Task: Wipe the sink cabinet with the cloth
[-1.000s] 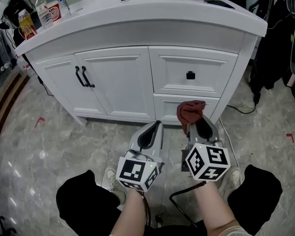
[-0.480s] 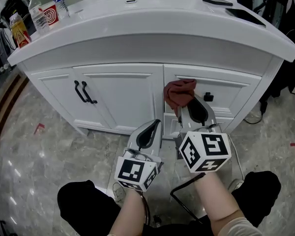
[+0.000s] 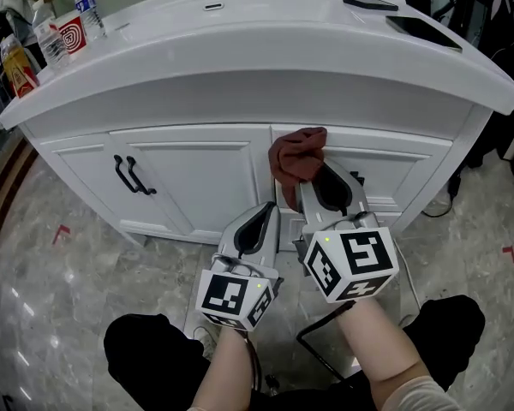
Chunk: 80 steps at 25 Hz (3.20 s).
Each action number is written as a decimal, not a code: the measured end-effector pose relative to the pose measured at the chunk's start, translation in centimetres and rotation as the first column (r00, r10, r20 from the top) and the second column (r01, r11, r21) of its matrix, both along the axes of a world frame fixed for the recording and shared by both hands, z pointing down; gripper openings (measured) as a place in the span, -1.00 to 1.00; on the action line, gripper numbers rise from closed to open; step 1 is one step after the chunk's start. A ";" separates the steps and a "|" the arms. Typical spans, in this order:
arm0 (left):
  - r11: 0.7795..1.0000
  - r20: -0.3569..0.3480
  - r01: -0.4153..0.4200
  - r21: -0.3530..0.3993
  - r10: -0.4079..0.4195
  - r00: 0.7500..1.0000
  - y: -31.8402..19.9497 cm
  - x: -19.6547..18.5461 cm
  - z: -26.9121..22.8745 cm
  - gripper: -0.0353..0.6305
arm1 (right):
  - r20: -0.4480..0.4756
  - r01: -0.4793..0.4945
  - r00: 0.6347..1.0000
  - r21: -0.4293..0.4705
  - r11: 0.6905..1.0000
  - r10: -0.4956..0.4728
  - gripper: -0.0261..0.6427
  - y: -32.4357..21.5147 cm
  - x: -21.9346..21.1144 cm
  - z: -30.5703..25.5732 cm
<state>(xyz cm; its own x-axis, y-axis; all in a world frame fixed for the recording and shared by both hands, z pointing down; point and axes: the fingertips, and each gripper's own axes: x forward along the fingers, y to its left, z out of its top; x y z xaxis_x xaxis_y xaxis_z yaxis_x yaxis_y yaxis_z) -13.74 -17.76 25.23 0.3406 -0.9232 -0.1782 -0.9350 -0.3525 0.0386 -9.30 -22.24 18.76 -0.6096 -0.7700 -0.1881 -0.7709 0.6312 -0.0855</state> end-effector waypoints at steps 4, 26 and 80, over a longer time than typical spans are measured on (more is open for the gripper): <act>1.000 0.011 -0.018 -0.016 0.018 1.000 -0.2 1.3 1.1 -0.89 | -0.017 -0.031 0.999 0.012 0.999 0.032 -0.65 -0.6 2.4 0.3; 0.987 0.016 -0.152 -0.044 0.153 0.988 -0.5 9.6 2.9 -0.89 | -0.032 -0.235 0.971 0.006 0.972 0.235 -0.65 -2.1 16.0 0.7; 0.990 -0.025 -0.103 -0.096 0.101 0.995 -0.6 3.8 6.1 -0.89 | -0.031 -0.132 0.991 -0.187 0.973 0.129 -0.66 -0.7 6.4 8.3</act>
<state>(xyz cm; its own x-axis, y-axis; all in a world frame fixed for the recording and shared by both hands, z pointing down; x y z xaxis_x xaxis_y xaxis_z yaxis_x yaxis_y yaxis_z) -9.91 -18.37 31.30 0.4310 -0.8970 -0.0976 -0.8931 -0.4396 0.0958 -2.87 -22.99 27.05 -0.5034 -0.8638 -0.0216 -0.8482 0.4988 -0.1782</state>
